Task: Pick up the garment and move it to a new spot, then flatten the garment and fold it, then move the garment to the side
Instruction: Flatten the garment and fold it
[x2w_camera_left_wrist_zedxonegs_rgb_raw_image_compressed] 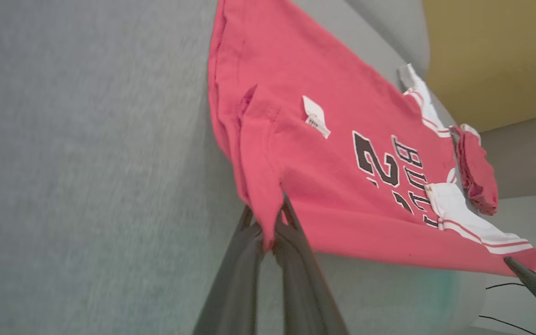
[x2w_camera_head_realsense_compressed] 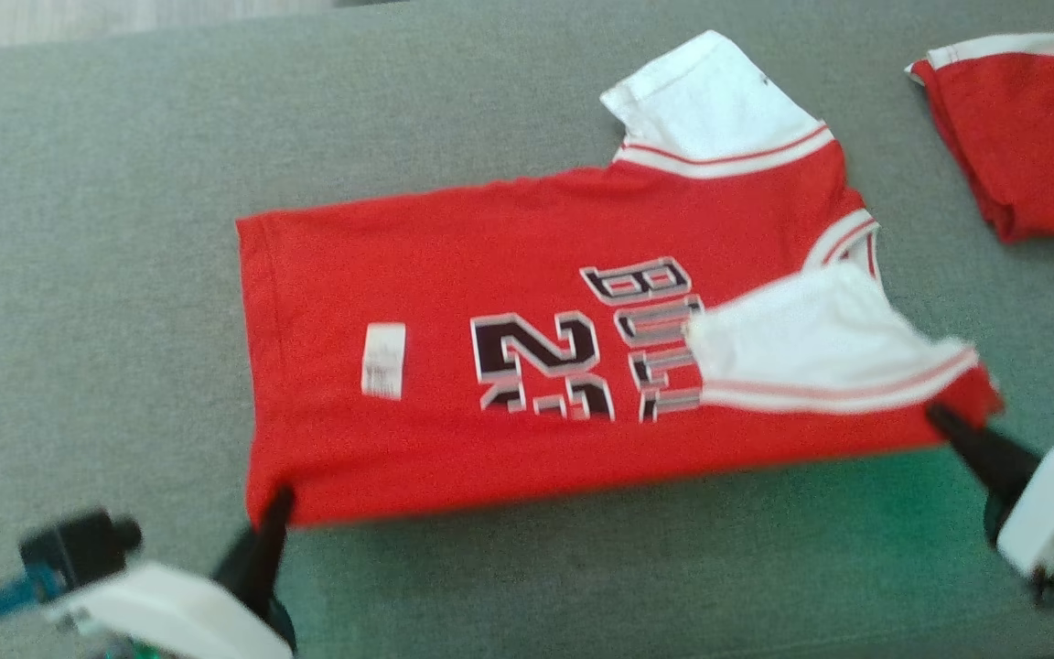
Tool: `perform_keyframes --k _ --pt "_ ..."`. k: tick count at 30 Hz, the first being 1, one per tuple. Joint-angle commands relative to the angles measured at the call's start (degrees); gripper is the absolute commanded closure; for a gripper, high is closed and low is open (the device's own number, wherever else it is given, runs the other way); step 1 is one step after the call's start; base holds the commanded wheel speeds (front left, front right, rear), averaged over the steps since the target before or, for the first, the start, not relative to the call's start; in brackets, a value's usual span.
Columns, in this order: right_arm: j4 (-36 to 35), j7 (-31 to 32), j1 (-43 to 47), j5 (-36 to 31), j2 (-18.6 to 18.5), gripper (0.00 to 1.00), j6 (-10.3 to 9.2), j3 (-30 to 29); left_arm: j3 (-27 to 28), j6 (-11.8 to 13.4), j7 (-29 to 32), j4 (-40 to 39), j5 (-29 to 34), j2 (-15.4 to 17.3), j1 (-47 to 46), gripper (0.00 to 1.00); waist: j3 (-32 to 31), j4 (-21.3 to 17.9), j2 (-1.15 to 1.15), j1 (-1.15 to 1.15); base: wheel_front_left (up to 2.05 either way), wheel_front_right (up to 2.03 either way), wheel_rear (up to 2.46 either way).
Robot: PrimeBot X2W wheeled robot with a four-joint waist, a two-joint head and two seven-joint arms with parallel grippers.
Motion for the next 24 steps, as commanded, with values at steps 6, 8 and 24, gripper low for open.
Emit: perform_keyframes --k 6,8,24 --pt "-0.7 -5.6 4.7 -3.1 -0.8 0.58 0.4 1.4 0.1 -0.7 -5.4 2.1 1.6 -3.2 4.8 1.0 2.2 0.0 0.0 0.0 0.0 0.0 0.0" --pt "-0.1 -7.3 5.7 -4.7 -2.5 0.0 0.4 2.4 -0.2 -0.8 -6.7 3.4 2.6 -3.5 4.9 0.48 2.3 0.3 0.0 0.0 0.0 0.0 0.0" --pt "-6.0 -10.5 -17.8 -7.6 -12.5 0.0 0.4 5.0 1.9 1.6 -6.4 2.8 11.5 2.4 -13.2 0.0 9.8 2.8 0.0 0.0 0.0 0.0 0.0"
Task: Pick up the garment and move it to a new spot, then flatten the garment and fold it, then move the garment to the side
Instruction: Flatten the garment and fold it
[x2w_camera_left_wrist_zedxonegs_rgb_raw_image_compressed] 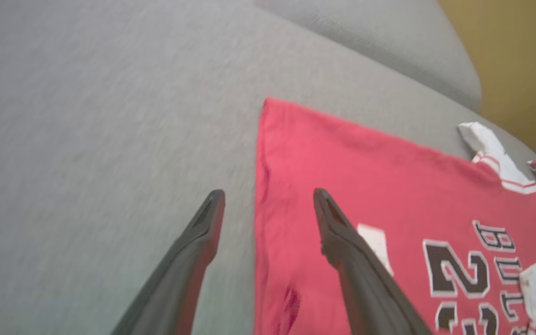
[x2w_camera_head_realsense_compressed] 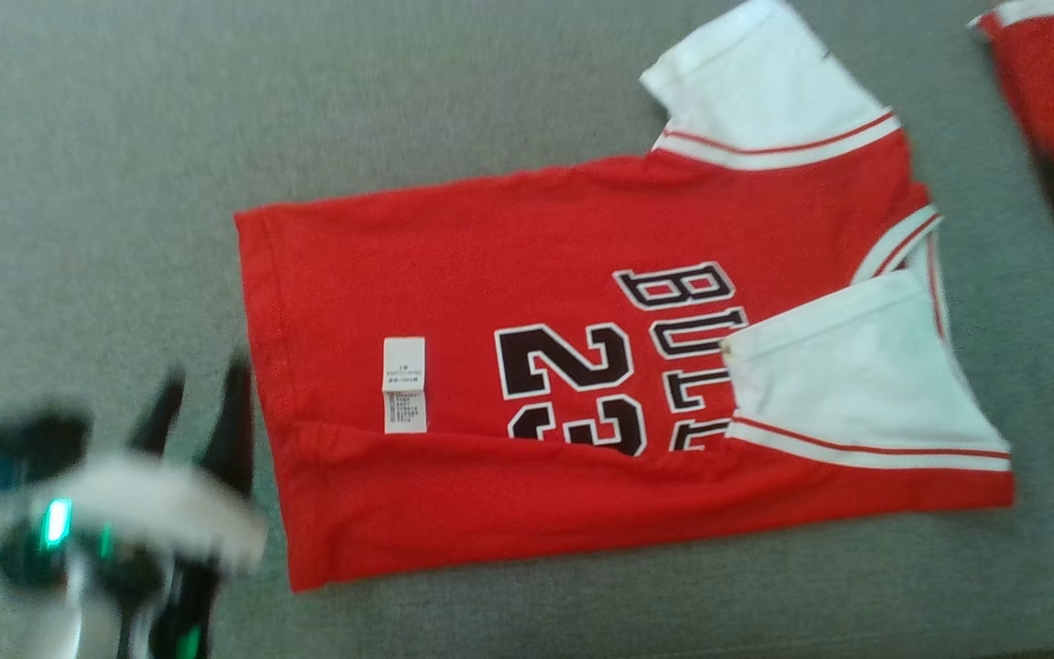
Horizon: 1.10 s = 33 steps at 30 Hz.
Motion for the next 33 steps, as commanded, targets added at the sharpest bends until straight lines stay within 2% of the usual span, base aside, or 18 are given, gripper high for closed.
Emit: perform_keyframes --k 1,2,3,6,9,13,17,24,33 --pt "1.0 -0.3 -6.1 -1.7 -1.3 0.0 0.4 2.7 1.0 -0.1 1.0 -0.7 1.0 0.7 -7.3 0.0 5.1 1.7 0.0 0.0 0.0 0.0 0.0" --pt "1.0 -0.3 -6.1 -1.7 -1.3 0.0 0.4 2.7 1.0 -0.1 1.0 -0.7 1.0 0.7 -7.3 0.0 5.1 1.7 0.0 0.0 0.0 0.0 0.0" --pt "3.6 -0.5 -10.0 -3.1 -1.3 0.0 0.4 3.9 0.4 -0.2 1.5 0.8 1.7 0.8 -10.8 0.0 6.5 2.3 0.0 0.0 0.0 0.0 0.0" --pt "12.5 -2.2 -20.3 -7.3 -1.7 0.0 0.4 8.4 -2.0 -0.3 2.5 6.8 3.6 -0.3 -20.5 0.0 9.8 4.7 0.0 0.0 0.0 0.0 0.0" --pt "22.5 -4.8 -26.8 -10.6 -1.4 0.0 0.4 11.6 -4.8 -1.5 3.0 12.7 4.3 -2.1 -26.5 0.0 10.7 6.8 0.0 0.0 0.0 0.0 0.0" --pt "34.5 -8.5 -31.0 -14.2 -0.8 0.0 0.4 13.2 -7.4 -2.8 3.0 18.2 4.4 -4.1 -30.0 0.0 10.5 8.9 0.0 0.0 0.0 0.0 0.0" --pt "42.8 -11.3 -33.8 -15.2 -0.4 0.0 0.4 13.7 -9.2 -4.1 3.1 21.9 4.5 -5.3 -32.2 0.0 10.6 9.9 0.0 0.0 0.0 0.0 0.0" --pt "50.4 -14.9 -38.3 -15.2 -0.1 0.0 0.4 15.7 -10.4 -5.1 3.6 24.8 4.6 -5.5 -34.8 0.0 11.4 9.6 0.0 0.0 0.0 0.0 0.0" --pt "55.6 -16.1 -40.8 -12.0 0.4 0.0 0.4 19.6 -12.2 -6.4 5.9 25.7 4.3 -5.2 -36.1 0.0 11.5 9.5 0.0 0.0 0.0 0.0 0.0"
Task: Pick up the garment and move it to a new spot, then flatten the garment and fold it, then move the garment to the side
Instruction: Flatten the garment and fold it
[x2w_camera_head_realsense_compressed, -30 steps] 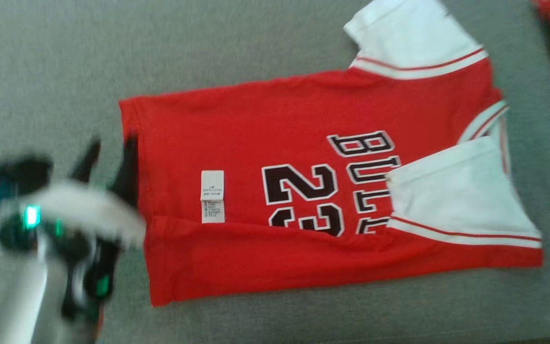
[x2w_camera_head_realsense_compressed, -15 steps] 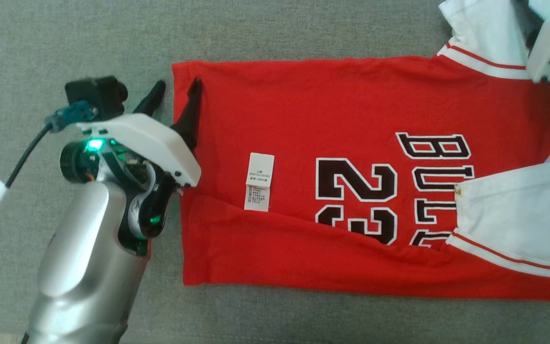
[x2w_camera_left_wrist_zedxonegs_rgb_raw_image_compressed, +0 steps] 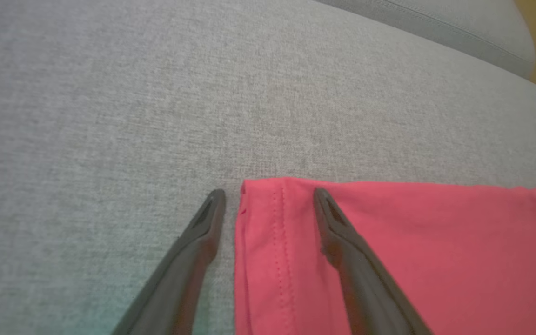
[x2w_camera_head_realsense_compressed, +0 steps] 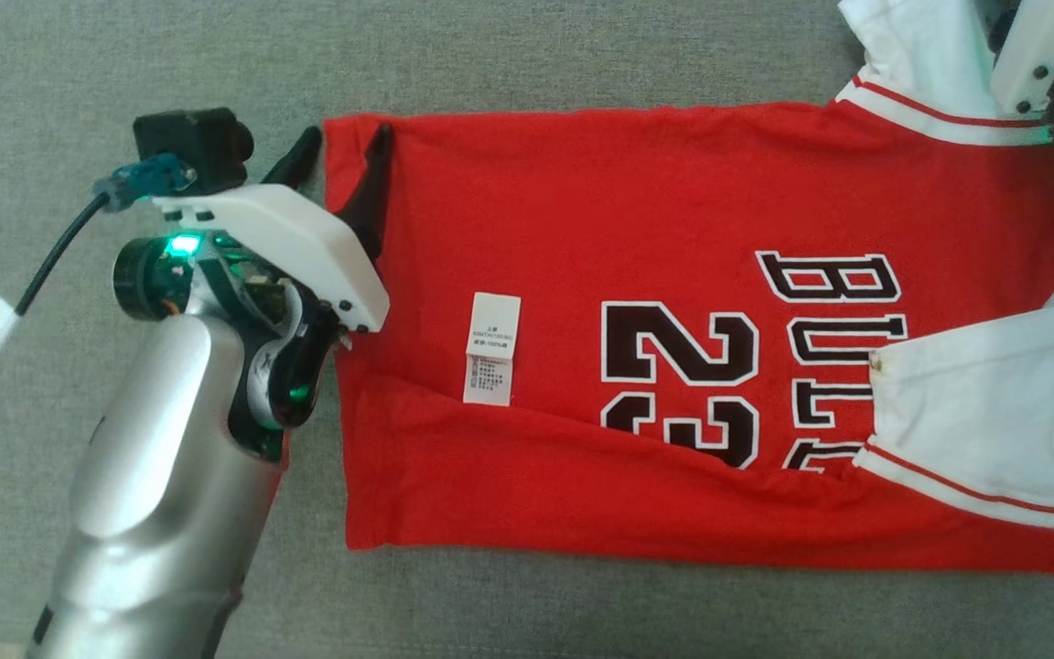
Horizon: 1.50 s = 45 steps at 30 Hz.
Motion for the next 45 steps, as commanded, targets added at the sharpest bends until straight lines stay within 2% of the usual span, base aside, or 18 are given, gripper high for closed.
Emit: perform_keyframes --k 1,2,6,9,10,12,17,20,25,28,34,39,45 --pt "-0.3 0.5 -0.3 1.2 1.1 0.53 0.4 1.2 -0.2 -0.8 2.0 0.3 -0.3 1.2 0.1 0.69 0.0 0.0 0.0 0.01 0.0 0.0 0.0" --pt "0.2 0.9 -0.5 2.1 1.6 1.0 0.4 1.3 -0.3 -0.9 2.5 0.6 -0.8 1.0 0.0 1.0 0.1 -0.2 0.0 0.01 0.0 0.0 0.0" --pt "0.1 0.2 -1.8 4.8 1.8 1.0 0.4 2.5 -1.1 -2.0 3.2 0.5 -0.8 1.3 -1.1 1.0 0.4 -0.5 0.0 0.01 0.0 0.0 0.0" --pt "-0.6 -5.0 -3.8 4.4 0.7 1.0 0.4 1.6 0.2 -1.6 1.7 0.5 -0.6 1.5 -2.8 1.0 0.2 -0.7 0.0 0.01 0.0 0.0 0.0" --pt "0.0 -8.2 -5.5 4.2 0.9 1.0 0.4 -0.4 1.3 -1.5 0.7 0.7 -0.7 1.8 -4.3 1.0 0.0 -1.0 0.0 0.01 0.0 0.0 0.0" --pt "1.0 -10.0 -7.3 4.0 1.2 1.0 0.4 -1.8 2.7 -1.3 -0.4 0.7 -1.2 1.8 -5.6 1.0 -0.2 -1.5 0.0 0.01 0.0 0.0 0.0" --pt "1.6 -12.0 -8.8 5.3 1.9 1.0 0.4 -2.3 5.2 -0.6 -3.0 0.3 -2.0 1.9 -6.2 1.0 -1.6 -3.1 0.0 0.01 0.0 0.0 0.0" --pt "0.0 -11.8 -6.7 8.0 2.0 1.0 0.4 -1.4 5.6 -1.1 -3.7 -0.5 -2.8 2.0 -4.6 1.0 -2.4 -4.2 0.0 0.01 0.0 0.0 0.0" --pt "-7.6 -12.3 2.3 13.7 0.8 1.0 0.4 1.4 7.3 -1.4 -6.4 -3.4 -4.7 2.1 1.1 1.0 -4.8 -6.5 0.0 0.01 0.0 0.0 0.0" --pt "-13.8 -12.5 9.6 15.7 -1.1 1.0 0.4 1.1 9.0 -0.7 -8.2 -6.8 -5.6 2.5 6.0 1.0 -6.6 -7.9 0.0 0.01 0.0 0.0 0.0" --pt "-25.6 -10.7 24.3 17.7 -2.0 1.0 0.4 -0.9 11.9 0.5 -10.7 -14.4 -7.3 3.3 16.2 1.0 -9.6 -10.2 0.0 0.01 0.0 0.0 0.0" --pt "-32.9 -8.8 33.0 17.3 0.0 1.0 0.4 -4.2 13.0 1.3 -11.6 -17.1 -8.6 3.0 22.5 1.0 -10.7 -10.7 0.0 0.01 0.0 0.0 0.0" --pt "-38.8 -6.0 39.8 15.6 2.5 1.0 0.4 -7.3 11.9 1.2 -12.2 -18.3 -8.8 2.1 25.7 1.0 -11.1 -10.7 0.0 0.01 0.0 0.0 0.0"
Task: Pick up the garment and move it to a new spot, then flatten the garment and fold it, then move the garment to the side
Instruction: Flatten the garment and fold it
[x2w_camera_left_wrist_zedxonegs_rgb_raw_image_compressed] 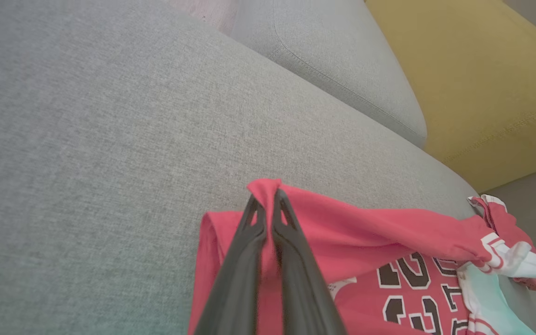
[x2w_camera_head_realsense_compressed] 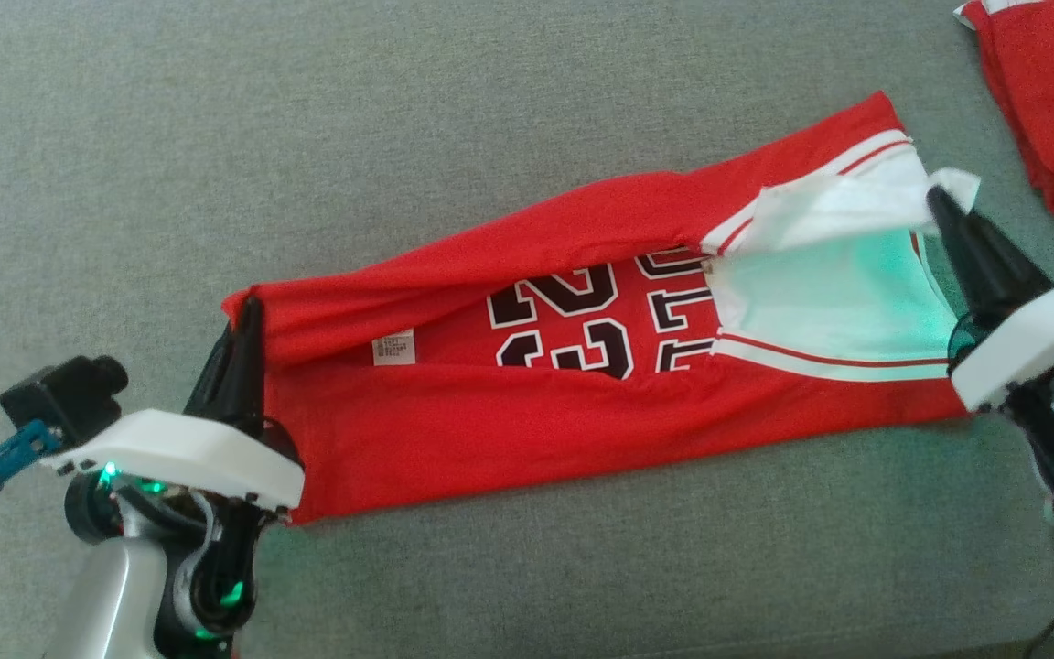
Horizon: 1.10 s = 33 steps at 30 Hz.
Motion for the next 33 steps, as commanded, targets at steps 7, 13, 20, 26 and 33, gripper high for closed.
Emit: perform_keyframes --k 7,13,20,26,33 --pt "-4.5 2.8 3.4 -1.2 0.8 1.0 0.4 -0.6 1.1 -0.7 -0.9 -2.5 -0.3 0.6 1.3 1.0 -0.6 0.0 0.0 0.01 0.0 0.0 0.0" --pt "-5.4 3.9 4.9 -1.0 0.8 1.0 0.4 -1.7 0.3 -1.4 -1.3 -3.0 -0.2 0.6 2.4 1.0 -1.2 0.3 0.0 0.01 0.0 0.0 0.0" --pt "-5.8 7.0 7.1 -1.5 0.3 0.0 0.4 -1.7 -1.4 -1.1 -1.8 -0.5 2.7 2.1 5.0 0.0 -1.8 0.2 0.0 0.01 0.0 0.0 0.0" --pt "-7.4 9.8 4.3 -0.4 -2.0 0.0 0.4 -6.4 2.0 4.7 -10.8 0.1 11.1 3.2 6.1 0.0 -1.5 0.3 0.0 0.01 0.0 0.0 0.0" --pt "-0.2 15.1 -0.8 -5.9 -1.4 0.0 0.4 -8.5 1.9 7.3 -28.5 0.7 19.0 -0.8 6.0 0.0 -0.2 2.7 0.0 0.01 0.0 0.0 0.0"
